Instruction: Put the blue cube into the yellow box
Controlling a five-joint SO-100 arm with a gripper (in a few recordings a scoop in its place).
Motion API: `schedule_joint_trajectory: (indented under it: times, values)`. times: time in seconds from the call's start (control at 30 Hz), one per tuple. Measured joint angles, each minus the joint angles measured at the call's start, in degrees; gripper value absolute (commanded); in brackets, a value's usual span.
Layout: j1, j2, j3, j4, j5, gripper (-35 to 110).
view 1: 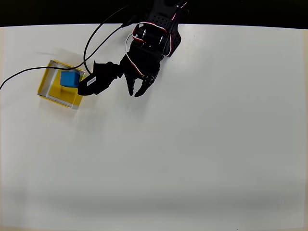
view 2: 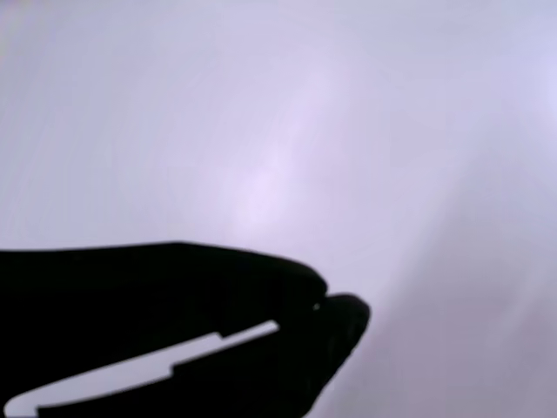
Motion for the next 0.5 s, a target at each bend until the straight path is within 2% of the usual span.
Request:
schedule_joint_trajectory:
  times: [0.5]
  values:
    - [-7.9, 4.9, 16.4, 0.0, 1.4, 0]
